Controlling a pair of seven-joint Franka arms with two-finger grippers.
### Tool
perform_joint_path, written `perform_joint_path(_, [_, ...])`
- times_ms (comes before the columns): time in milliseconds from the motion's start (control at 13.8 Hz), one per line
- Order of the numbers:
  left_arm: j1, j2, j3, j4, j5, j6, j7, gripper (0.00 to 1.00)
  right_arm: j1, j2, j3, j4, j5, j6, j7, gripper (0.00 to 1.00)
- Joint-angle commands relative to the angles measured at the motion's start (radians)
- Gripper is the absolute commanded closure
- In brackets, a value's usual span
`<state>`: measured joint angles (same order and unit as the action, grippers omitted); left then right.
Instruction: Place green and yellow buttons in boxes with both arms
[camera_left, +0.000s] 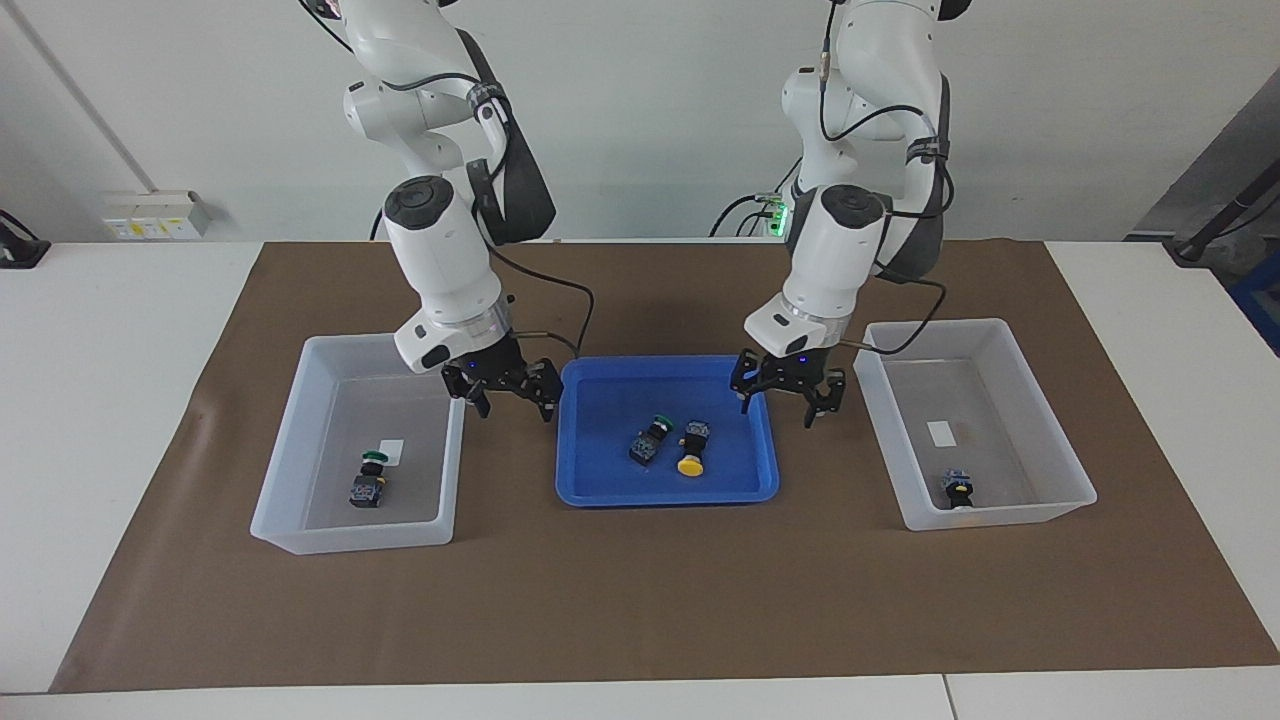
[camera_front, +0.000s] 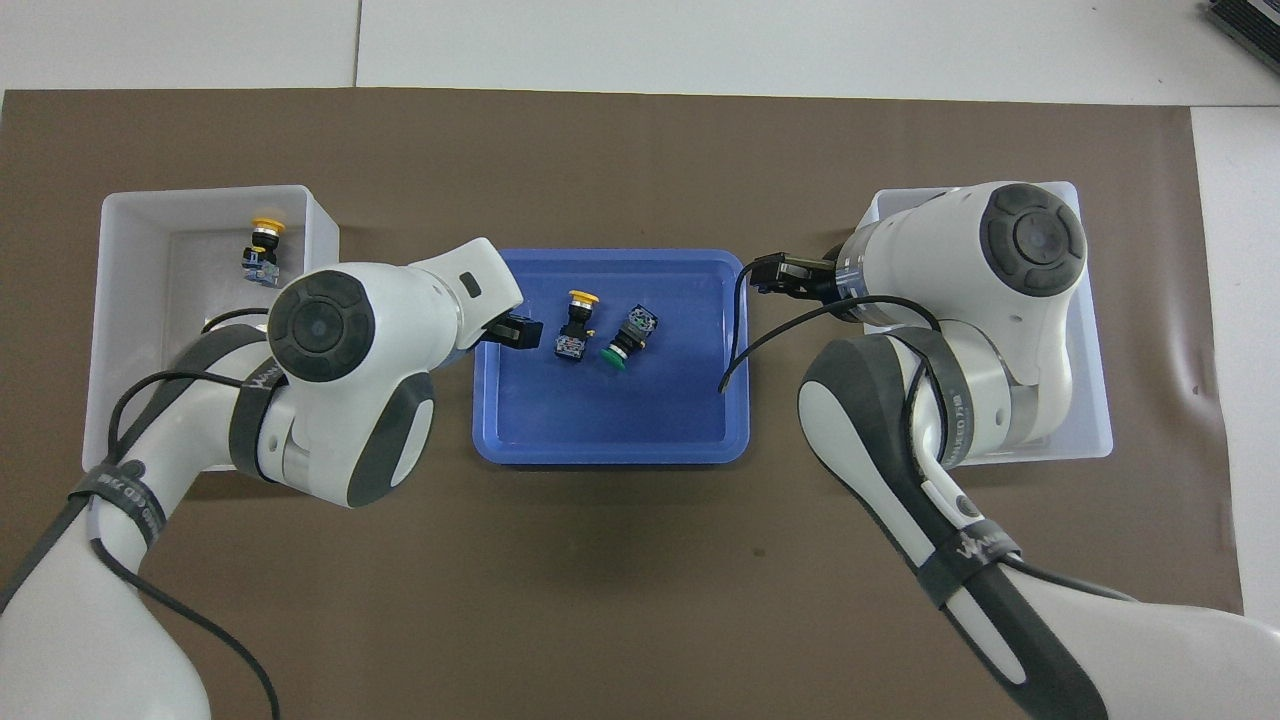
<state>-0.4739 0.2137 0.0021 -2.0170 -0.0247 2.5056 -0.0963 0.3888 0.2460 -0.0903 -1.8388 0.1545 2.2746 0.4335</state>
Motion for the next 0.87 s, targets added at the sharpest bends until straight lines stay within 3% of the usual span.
perform_joint_path(0, [-0.075,0.074,0.019,-0.009,0.012,0.109,-0.034,0.0,0.007,-0.001,0.003,-0.028,0.01,0.045,0.025,0.0])
perform_joint_path(144, [-0.101,0.125,0.019,-0.006,0.012,0.168,-0.06,0.0,0.012,-0.001,0.003,-0.028,0.01,0.045,0.025,0.0])
perform_joint_path(433, [-0.108,0.171,0.019,0.03,0.012,0.179,-0.06,0.23,0.03,0.004,0.003,-0.025,0.01,0.048,0.031,0.0])
perform_joint_path(506, [-0.106,0.177,0.019,0.033,0.012,0.179,-0.062,0.36,0.041,0.016,0.003,-0.023,0.01,0.069,0.043,0.0])
perform_joint_path(650, [-0.104,0.177,0.021,0.035,0.011,0.176,-0.072,0.9,0.07,0.041,0.003,-0.022,0.01,0.132,0.089,0.0])
perform_joint_path(722, [-0.103,0.177,0.022,0.037,0.011,0.176,-0.077,1.0,0.085,0.051,0.003,-0.017,0.01,0.146,0.097,0.0])
perform_joint_path(794, [-0.095,0.171,0.024,0.037,0.011,0.171,-0.077,1.0,0.094,0.058,0.003,-0.017,0.01,0.167,0.097,0.0])
